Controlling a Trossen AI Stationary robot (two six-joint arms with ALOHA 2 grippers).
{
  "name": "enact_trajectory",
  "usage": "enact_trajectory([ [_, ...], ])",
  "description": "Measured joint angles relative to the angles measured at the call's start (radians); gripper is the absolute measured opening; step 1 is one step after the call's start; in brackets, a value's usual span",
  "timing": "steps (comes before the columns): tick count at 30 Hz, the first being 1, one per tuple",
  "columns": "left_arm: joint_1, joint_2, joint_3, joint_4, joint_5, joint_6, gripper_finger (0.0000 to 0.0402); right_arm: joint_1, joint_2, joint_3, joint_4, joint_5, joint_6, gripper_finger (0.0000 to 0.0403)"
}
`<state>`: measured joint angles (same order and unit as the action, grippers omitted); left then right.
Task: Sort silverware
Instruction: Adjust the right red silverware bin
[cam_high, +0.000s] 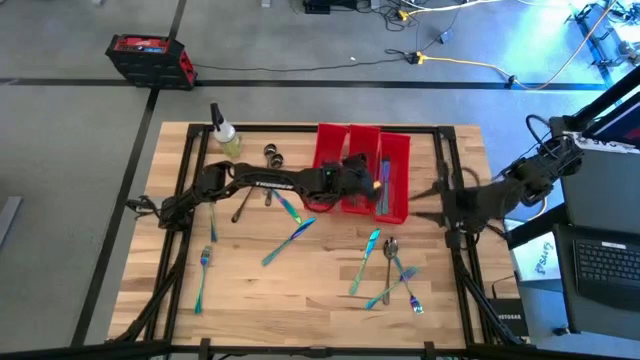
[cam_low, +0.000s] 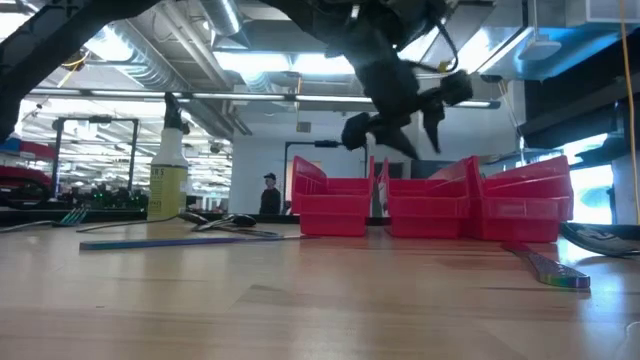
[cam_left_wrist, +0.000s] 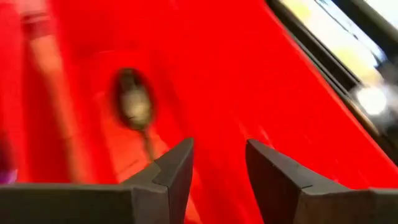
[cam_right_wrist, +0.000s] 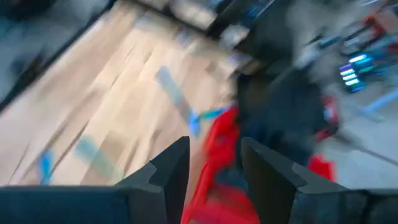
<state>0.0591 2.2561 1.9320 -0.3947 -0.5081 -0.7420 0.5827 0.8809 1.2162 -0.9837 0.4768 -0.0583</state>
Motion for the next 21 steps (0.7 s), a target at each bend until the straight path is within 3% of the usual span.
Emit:
enact_trajectory([
  [2,-0.025,-0.014,0.000,-0.027,0.045,0.124,0.0133,0.000,0.012,-0.031,-0.064,-0.031,0.009,0.0131],
  [6,-0.094,-0.022,0.000,-0.126,-0.033,0.262,0.0134,-0.001,0.040,-0.124,-0.088,-0.035,0.040,0.0131],
  [10,-0.172,-0.021,-0.018,-0.179,-0.097,0.383,0.0134,0.000,0.065,-0.237,0.019,-0.057,0.062,0.0131],
  [12,-0.220,-0.022,-0.047,-0.169,-0.109,0.435,0.0134,-0.001,0.064,-0.297,0.130,-0.138,0.053,0.0131],
  [14,-0.261,-0.022,-0.085,-0.159,-0.101,0.422,0.0134,0.000,0.063,-0.353,0.229,-0.236,0.033,0.0131],
  [17,-0.315,-0.020,-0.154,-0.076,-0.106,0.378,0.0134,-0.010,0.064,-0.425,0.339,-0.296,0.028,0.0131],
  [21,-0.357,-0.020,-0.245,-0.007,-0.129,0.177,0.0134,-0.088,0.064,-0.485,0.478,-0.442,0.050,0.0131],
])
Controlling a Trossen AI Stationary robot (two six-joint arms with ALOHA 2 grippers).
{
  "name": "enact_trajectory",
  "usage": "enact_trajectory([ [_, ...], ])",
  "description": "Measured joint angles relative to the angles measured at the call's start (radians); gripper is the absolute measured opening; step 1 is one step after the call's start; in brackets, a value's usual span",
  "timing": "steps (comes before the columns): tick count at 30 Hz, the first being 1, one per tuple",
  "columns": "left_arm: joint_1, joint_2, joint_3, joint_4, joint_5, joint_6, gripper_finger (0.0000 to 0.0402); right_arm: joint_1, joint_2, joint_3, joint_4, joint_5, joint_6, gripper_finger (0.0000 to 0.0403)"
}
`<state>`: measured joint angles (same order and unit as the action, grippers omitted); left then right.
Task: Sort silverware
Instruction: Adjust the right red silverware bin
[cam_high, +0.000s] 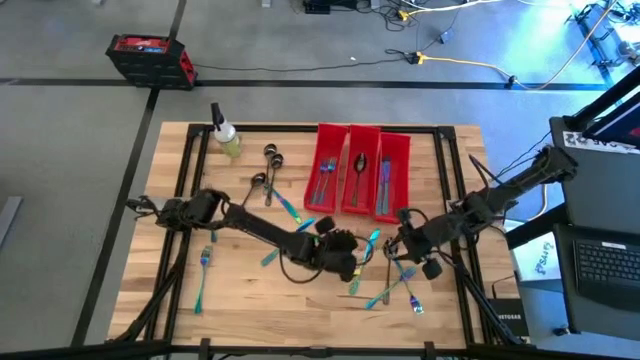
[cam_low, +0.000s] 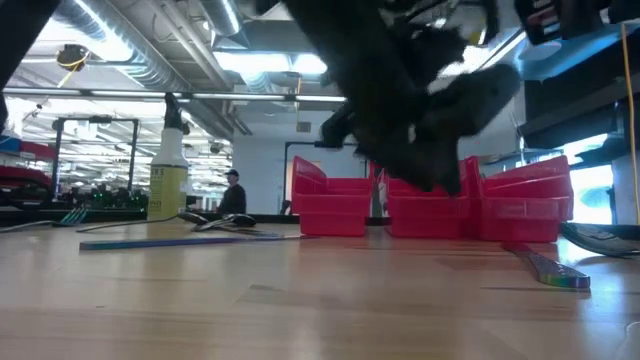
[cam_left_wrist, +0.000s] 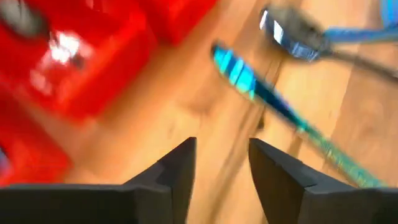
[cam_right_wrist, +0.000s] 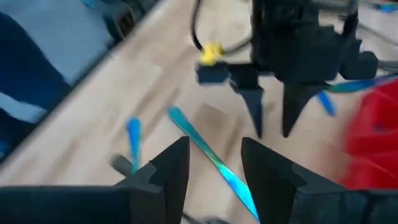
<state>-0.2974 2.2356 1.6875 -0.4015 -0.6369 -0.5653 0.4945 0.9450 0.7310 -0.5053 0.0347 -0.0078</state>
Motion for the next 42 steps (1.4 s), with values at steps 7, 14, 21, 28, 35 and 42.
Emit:
enact_trajectory([
  [7,-0.101,0.000,-0.089,0.033,-0.069,-0.201,0.0134,-0.102,0.009,-0.073,0.142,-0.148,0.008,0.0131],
  [14,-0.162,0.000,-0.172,0.083,-0.004,-0.239,0.0134,-0.134,0.031,-0.072,0.133,-0.187,-0.116,0.0131],
  [21,-0.161,-0.005,-0.181,0.094,0.025,-0.264,0.0134,-0.252,0.122,-0.074,0.106,0.084,-0.131,0.0131],
  [28,-0.161,-0.001,-0.183,0.102,-0.027,-0.282,0.0134,-0.428,0.084,-0.053,0.038,0.134,-0.046,0.0131],
  [35,-0.132,-0.002,-0.182,0.096,0.024,-0.242,0.0134,-0.532,-0.135,-0.002,-0.220,0.244,0.127,0.0131],
  [42,-0.097,-0.002,-0.182,0.111,0.038,-0.072,0.0131,-0.632,-0.154,0.084,-0.471,0.332,0.206,0.0064],
])
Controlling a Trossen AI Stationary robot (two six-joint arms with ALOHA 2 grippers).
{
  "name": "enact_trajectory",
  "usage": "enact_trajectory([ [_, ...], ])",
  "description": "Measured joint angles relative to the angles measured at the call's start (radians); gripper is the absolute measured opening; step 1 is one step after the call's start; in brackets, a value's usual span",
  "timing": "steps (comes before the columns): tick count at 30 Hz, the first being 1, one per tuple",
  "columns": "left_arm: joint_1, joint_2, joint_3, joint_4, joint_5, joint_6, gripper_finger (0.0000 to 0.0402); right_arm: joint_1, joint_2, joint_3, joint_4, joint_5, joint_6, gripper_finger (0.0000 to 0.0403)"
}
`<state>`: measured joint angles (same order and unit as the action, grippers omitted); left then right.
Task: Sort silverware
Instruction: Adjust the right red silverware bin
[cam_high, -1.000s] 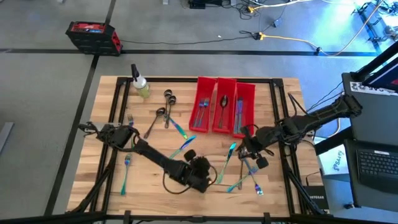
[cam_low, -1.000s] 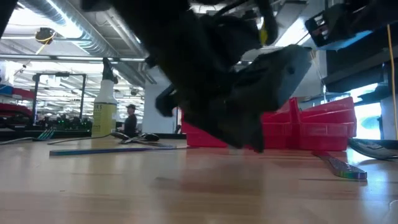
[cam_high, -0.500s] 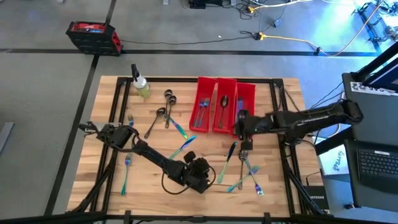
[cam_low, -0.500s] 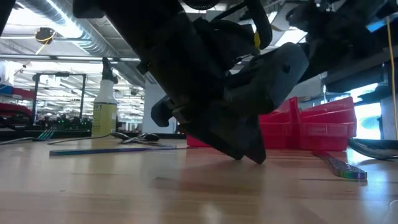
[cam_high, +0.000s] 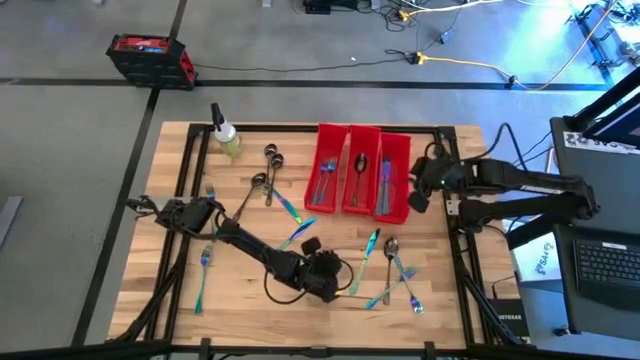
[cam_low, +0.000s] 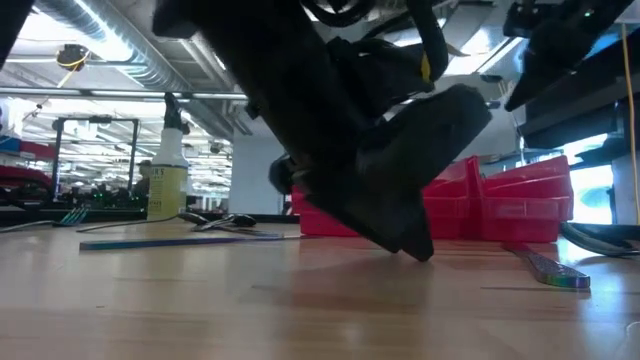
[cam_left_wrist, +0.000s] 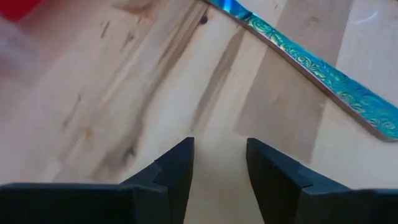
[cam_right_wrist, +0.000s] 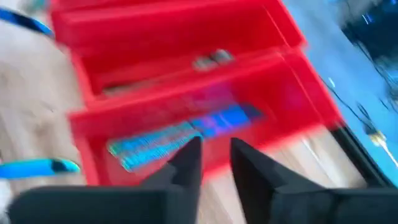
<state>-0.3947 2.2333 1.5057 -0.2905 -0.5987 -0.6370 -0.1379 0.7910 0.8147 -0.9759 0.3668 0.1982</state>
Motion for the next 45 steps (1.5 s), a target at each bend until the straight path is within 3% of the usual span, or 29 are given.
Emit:
enact_trajectory([
  [4,0.008,0.000,0.001,0.004,-0.001,0.130,0.0106,-0.121,0.095,0.087,-0.176,0.024,-0.030,0.0007],
  [13,0.018,0.002,-0.001,-0.012,0.009,0.265,0.0006,-0.287,0.377,0.094,-0.308,-0.027,-0.158,0.0002],
  [17,0.022,0.002,-0.001,-0.020,-0.005,0.321,0.0001,-0.321,0.462,0.088,-0.294,0.001,-0.206,0.0000],
  [28,0.043,-0.003,-0.002,-0.074,-0.024,0.409,0.0000,-0.349,0.591,0.088,-0.150,-0.143,-0.450,0.0000],
  [45,0.057,-0.017,-0.025,-0.084,-0.023,0.382,0.0000,-0.355,0.603,0.088,0.121,-0.254,-0.495,0.0000],
])
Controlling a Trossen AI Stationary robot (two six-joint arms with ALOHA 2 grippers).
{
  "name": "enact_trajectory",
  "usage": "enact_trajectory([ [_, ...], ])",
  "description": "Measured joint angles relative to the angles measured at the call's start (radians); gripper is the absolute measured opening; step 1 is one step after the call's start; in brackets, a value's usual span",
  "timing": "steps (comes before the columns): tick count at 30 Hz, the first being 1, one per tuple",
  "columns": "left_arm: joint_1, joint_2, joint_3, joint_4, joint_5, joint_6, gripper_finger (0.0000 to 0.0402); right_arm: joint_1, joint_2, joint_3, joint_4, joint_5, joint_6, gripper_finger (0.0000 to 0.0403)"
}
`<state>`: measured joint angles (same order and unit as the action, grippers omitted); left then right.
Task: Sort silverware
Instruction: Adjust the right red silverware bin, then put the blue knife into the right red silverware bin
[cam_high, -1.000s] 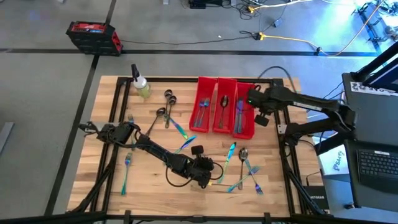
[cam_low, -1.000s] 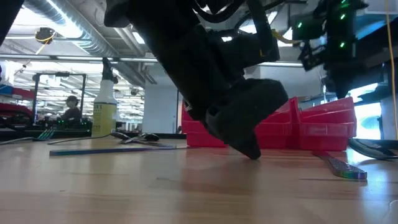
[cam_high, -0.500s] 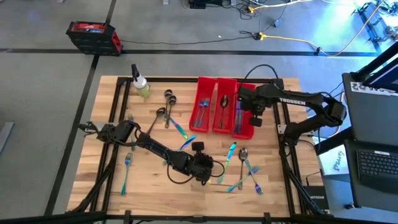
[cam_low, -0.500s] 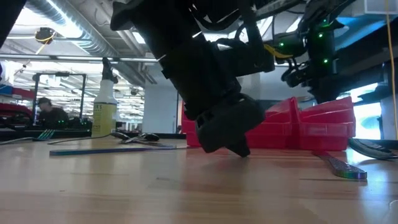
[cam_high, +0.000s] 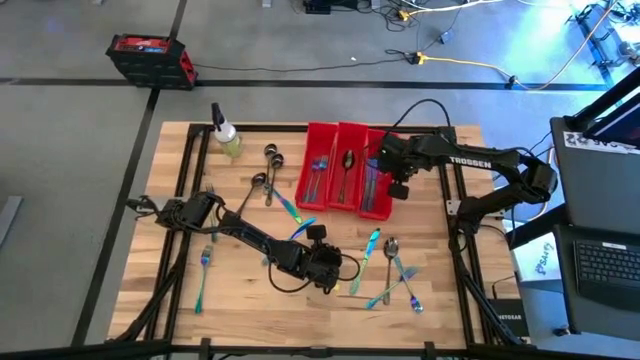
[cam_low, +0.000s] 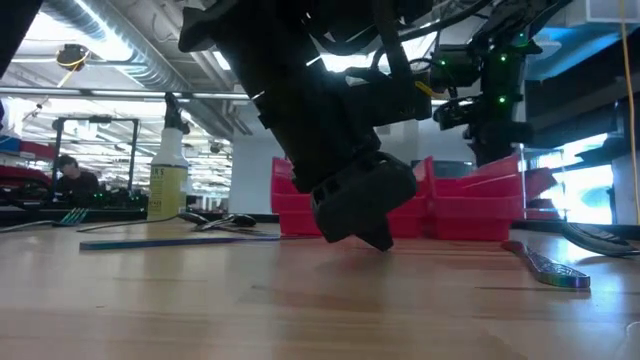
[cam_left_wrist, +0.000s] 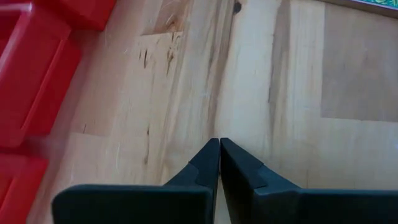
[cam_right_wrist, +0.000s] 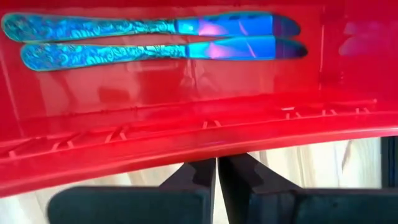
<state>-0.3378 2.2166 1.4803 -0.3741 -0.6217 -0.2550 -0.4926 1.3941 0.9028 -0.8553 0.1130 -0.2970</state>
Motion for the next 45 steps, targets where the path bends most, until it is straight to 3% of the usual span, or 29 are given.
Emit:
enact_trajectory([
  [9,0.000,0.000,0.000,-0.001,0.000,-0.011,0.0000,0.001,0.000,0.000,0.123,-0.066,-0.030,0.0000],
  [14,-0.001,-0.007,-0.003,-0.003,-0.079,-0.067,0.0000,0.005,-0.013,0.014,0.067,0.039,0.003,0.0000],
  [20,0.020,-0.092,-0.008,-0.025,-0.087,-0.094,0.0000,0.064,-0.095,0.081,-0.019,0.179,0.115,0.0000],
  [22,0.016,-0.125,-0.005,0.003,-0.053,-0.105,0.0000,0.083,-0.130,0.109,-0.041,0.175,0.138,0.0000],
  [29,-0.031,-0.183,-0.002,0.335,0.156,0.003,0.0000,0.204,-0.294,0.131,-0.032,0.000,0.187,0.0000],
  [33,-0.066,-0.182,-0.002,0.434,0.251,0.007,0.0000,0.296,-0.332,0.131,-0.021,-0.111,0.205,0.0000],
  [38,-0.088,-0.183,-0.001,0.578,0.306,-0.004,0.0000,0.430,-0.310,0.129,-0.096,-0.119,0.240,0.0000],
  [45,-0.129,-0.182,-0.002,0.554,0.379,-0.026,0.0000,0.596,-0.269,0.022,-0.034,-0.108,0.297,0.0000],
])
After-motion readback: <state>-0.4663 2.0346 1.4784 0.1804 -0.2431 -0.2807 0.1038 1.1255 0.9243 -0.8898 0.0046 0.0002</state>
